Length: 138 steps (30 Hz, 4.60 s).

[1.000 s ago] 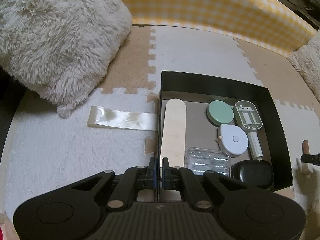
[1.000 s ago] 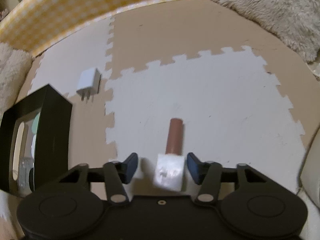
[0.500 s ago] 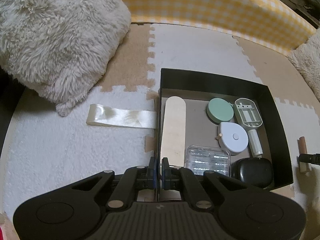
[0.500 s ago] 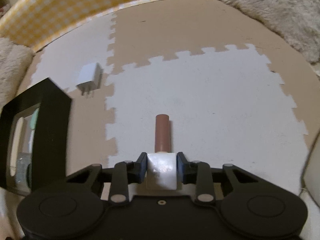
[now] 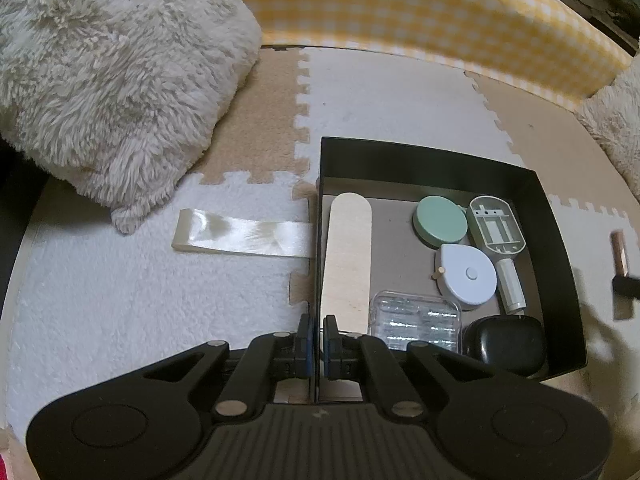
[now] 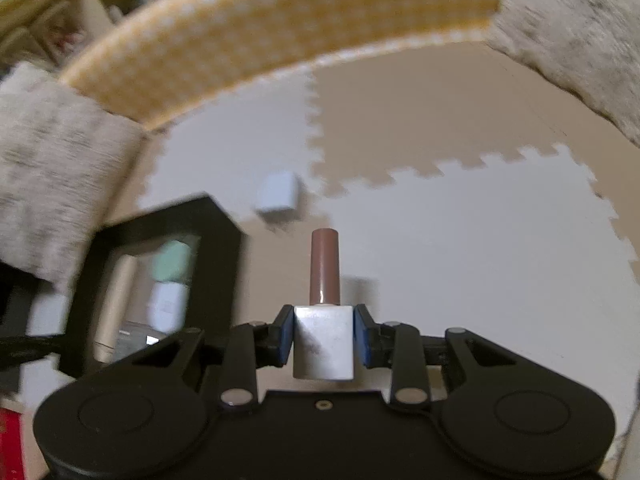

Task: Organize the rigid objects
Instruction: 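Carry the brown-and-white stick with the right tool into the box and release, then move the right tool to the white USB charger and grasp it, then carry the white charger with the right tool into the box and release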

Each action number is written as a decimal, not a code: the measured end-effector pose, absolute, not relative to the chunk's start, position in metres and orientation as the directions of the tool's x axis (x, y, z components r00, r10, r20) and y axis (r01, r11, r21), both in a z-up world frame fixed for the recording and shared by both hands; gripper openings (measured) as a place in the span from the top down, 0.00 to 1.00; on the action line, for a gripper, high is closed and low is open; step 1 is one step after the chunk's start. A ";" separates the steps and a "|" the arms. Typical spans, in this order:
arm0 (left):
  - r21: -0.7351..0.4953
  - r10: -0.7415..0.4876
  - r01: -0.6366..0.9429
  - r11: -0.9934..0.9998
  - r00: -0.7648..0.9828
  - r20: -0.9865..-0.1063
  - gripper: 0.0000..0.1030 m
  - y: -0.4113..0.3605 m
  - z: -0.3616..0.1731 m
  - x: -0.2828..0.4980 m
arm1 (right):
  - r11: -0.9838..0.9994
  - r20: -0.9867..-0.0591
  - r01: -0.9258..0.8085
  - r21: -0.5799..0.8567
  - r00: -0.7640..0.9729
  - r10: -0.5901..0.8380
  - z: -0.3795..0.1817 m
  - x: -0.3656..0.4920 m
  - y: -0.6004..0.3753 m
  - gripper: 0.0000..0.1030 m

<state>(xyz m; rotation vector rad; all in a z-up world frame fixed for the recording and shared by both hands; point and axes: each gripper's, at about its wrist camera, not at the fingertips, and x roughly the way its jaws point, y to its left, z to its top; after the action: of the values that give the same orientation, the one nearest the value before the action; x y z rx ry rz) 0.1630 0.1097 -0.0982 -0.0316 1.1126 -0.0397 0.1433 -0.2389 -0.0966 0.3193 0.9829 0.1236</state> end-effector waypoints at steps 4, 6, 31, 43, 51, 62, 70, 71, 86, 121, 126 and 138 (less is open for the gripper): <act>-0.045 -0.049 0.019 0.999 0.441 -0.896 0.96 0.110 -0.098 0.163 | 0.924 -0.729 -0.033 0.382 0.603 0.323 -0.072 0.138 -0.224 0.69; -0.046 -0.049 0.019 0.999 0.441 -0.896 0.96 0.110 -0.098 0.163 | 0.915 -0.706 -0.072 0.396 0.613 0.354 -0.062 0.139 -0.213 0.69; -0.075 -0.075 0.017 0.997 0.437 -0.896 0.95 0.112 -0.098 0.164 | 0.903 -0.801 -0.086 0.420 0.433 0.414 -0.111 0.223 -0.058 0.69; -0.076 -0.076 0.019 0.997 0.435 -0.897 0.95 0.112 -0.099 0.165 | 0.921 -0.827 -0.074 0.383 0.418 0.377 -0.119 0.230 -0.049 0.67; -0.075 -0.076 0.019 0.997 0.435 -0.897 0.95 0.112 -0.100 0.165 | 0.918 -0.825 -0.100 0.384 0.408 0.390 -0.116 0.223 -0.054 0.65; -0.076 -0.076 0.019 0.997 0.435 -0.897 0.95 0.112 -0.100 0.165 | 0.915 -0.800 -0.191 0.356 0.443 0.404 -0.094 0.206 -0.065 0.38; -0.072 -0.076 0.025 0.997 0.434 -0.898 0.94 0.112 -0.099 0.166 | 0.913 -0.761 -0.241 0.330 0.504 0.408 -0.066 0.195 -0.086 0.19; -0.070 -0.074 0.027 0.997 0.434 -0.898 0.94 0.112 -0.099 0.166 | 0.912 -0.755 -0.249 0.325 0.513 0.409 -0.062 0.194 -0.090 0.18; -0.071 -0.080 0.038 0.997 0.447 -0.891 0.96 0.114 -0.093 0.165 | 0.960 -0.631 -0.227 0.165 0.724 0.280 -0.019 0.186 -0.177 0.00; -0.123 -0.111 0.000 0.992 0.432 -0.895 0.96 0.121 -0.093 0.167 | 0.959 -0.706 -0.150 0.240 0.651 0.279 -0.140 0.259 -0.207 0.40; -0.124 -0.111 -0.001 0.992 0.431 -0.895 0.96 0.121 -0.093 0.167 | 0.948 -0.713 -0.185 0.260 0.625 0.317 -0.150 0.267 -0.203 0.45; -0.124 -0.111 -0.001 0.992 0.432 -0.895 0.96 0.121 -0.093 0.167 | 0.949 -0.732 -0.200 0.242 0.604 0.314 -0.154 0.262 -0.205 0.59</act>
<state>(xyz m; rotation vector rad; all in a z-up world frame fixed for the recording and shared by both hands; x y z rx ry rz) 0.1670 0.1207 -0.0930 -0.1115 1.1231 -0.0687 0.2622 -0.2050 -0.1536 0.1408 0.8731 0.2983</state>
